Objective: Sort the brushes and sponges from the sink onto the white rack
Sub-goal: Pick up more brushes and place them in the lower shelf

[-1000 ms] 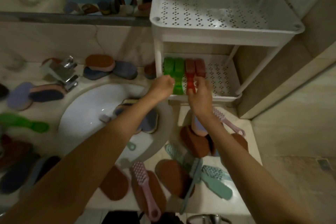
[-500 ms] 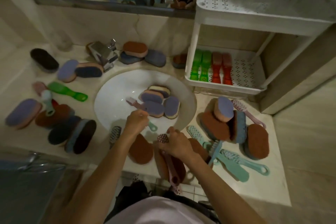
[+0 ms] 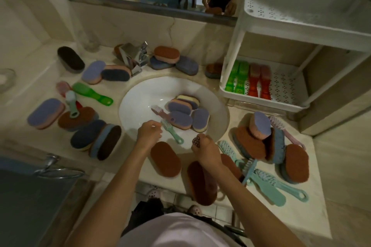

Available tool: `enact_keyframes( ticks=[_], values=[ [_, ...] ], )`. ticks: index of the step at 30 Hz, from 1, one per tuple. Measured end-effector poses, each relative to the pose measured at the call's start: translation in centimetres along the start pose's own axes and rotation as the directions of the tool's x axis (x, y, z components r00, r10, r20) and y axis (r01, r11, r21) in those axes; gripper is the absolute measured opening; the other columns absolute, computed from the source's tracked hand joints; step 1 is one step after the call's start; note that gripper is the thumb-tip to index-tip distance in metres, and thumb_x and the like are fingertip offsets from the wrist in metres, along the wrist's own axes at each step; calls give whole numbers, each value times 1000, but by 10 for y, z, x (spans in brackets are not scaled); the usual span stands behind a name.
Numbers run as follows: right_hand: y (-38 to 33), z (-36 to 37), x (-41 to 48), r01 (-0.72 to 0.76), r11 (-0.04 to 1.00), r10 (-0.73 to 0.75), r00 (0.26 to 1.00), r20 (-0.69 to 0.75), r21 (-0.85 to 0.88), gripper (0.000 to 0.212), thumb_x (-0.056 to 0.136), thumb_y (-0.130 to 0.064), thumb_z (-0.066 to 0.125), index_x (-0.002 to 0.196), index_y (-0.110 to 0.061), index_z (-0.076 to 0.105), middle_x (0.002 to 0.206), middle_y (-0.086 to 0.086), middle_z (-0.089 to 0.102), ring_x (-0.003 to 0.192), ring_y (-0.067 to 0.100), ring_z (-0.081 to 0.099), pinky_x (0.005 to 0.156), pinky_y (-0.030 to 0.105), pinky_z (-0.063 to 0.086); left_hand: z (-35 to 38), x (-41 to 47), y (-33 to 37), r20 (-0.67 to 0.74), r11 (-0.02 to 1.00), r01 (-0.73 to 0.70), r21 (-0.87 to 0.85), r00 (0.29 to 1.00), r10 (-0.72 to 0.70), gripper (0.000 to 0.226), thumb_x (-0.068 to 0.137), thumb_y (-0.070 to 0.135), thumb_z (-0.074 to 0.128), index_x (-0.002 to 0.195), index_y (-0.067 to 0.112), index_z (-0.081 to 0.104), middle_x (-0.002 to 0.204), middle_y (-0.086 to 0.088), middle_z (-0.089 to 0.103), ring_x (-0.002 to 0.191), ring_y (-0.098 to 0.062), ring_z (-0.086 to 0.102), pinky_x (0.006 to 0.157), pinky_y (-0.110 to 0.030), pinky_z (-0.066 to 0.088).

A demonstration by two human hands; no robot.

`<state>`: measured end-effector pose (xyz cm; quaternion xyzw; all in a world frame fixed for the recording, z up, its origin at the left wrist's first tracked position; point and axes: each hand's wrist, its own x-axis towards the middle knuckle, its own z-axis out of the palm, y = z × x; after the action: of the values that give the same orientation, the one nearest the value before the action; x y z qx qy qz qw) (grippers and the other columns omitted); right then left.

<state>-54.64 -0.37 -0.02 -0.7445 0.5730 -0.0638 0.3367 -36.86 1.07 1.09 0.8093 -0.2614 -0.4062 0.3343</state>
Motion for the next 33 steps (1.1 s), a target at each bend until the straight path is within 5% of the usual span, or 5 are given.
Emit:
enact_keyframes(
  ticks=[6,10,23,29,33],
  values=[
    [-34,6,25,58,995,-55,998,-42,77,23,93,-10,46,111,5,47,112,28,53,97,37,53,65,29,26,-31,2,-11,-46,868,16,497,999,8,40,91,21,52,125,0,46,124,-19,54,110,-32,56,83,-31,48],
    [-55,20,37,58,995,-57,998,-17,77,26,94,-11,45,112,8,45,118,30,50,101,39,53,66,30,24,-39,6,-30,58,763,15,646,996,-69,79,81,34,67,140,4,24,139,-20,38,126,-32,44,99,-34,43],
    [-73,30,60,-12,1000,12,999,-45,-1,32,96,-14,41,119,8,44,119,29,52,101,41,55,77,44,43,-49,32,-46,118,754,-68,653,993,-12,43,79,32,66,106,-1,61,110,-17,65,100,-29,63,71,-27,50],
    [-76,22,67,-81,994,89,988,-123,74,39,94,-11,43,126,11,42,123,28,54,105,39,56,82,42,44,-52,54,-21,218,825,-146,546,976,29,37,84,23,61,112,-1,58,114,-18,64,104,-32,61,73,-27,44],
    [-78,0,65,-124,967,176,957,-231,222,31,92,-14,54,116,0,38,99,17,58,90,33,59,74,41,49,-46,66,19,314,825,-299,480,936,157,33,89,24,53,115,4,57,115,-19,63,106,-36,59,83,-33,46]
  ],
)
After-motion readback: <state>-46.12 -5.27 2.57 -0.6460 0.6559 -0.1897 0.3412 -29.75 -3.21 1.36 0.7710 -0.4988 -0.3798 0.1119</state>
